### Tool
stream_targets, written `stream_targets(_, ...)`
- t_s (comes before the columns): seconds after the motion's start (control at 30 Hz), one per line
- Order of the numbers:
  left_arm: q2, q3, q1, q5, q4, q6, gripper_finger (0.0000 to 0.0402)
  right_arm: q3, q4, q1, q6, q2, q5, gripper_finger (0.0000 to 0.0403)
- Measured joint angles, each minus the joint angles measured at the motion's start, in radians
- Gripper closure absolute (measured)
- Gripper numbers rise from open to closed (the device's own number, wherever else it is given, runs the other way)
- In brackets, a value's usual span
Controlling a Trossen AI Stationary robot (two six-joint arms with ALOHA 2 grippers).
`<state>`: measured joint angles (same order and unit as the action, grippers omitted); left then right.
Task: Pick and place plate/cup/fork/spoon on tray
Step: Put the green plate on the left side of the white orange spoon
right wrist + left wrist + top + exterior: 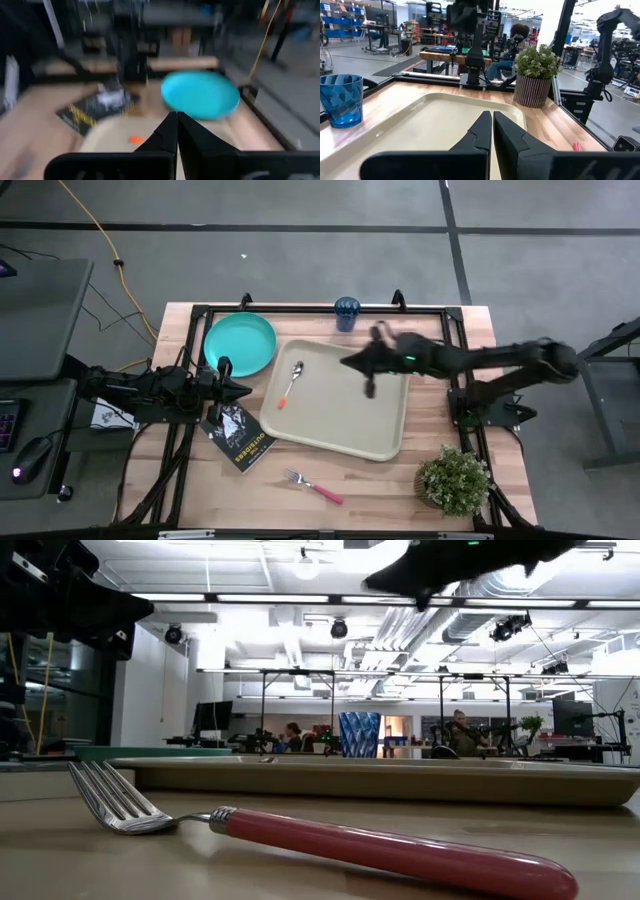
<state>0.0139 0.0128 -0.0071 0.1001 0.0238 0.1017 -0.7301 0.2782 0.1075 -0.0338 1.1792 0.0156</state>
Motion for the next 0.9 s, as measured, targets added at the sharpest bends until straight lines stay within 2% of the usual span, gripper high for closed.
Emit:
stream_targets(0.17, 0.0, 0.0, 0.0, 0.0, 0.001, -0.022, 0.0401, 0.219, 0.251, -0.013, -0.026, -0.209, -0.006, 0.0403)
stream_targets(0.27, 0.0, 0.0, 0.0, 0.0, 0.002, -0.024, 0.0401, 0.293, 0.311, -0.012, -0.018, -0.302, -0.005, 0.0403)
stream_targets(0.37, 0.0, 0.0, 0.0, 0.0, 0.003, -0.026, 0.0402, 0.326, 0.302, -0.011, -0.015, -0.367, -0.005, 0.0403)
stream_targets(0.73, 0.0, 0.0, 0.0, 0.003, 0.04, 0.028, 0.0401, 0.337, 0.228, -0.01, 0.002, -0.4, -0.005, 0.0403)
stream_targets(0.8, 0.006, 0.0, 0.0, 0.056, 0.098, 0.001, 0.0402, 0.337, 0.227, -0.01, 0.001, -0.4, -0.005, 0.0403)
stream_targets(0.9, 0.03, 0.0, 0.002, 0.165, 0.206, 0.065, 0.0396, 0.337, 0.233, -0.01, 0.001, -0.4, -0.005, 0.0403)
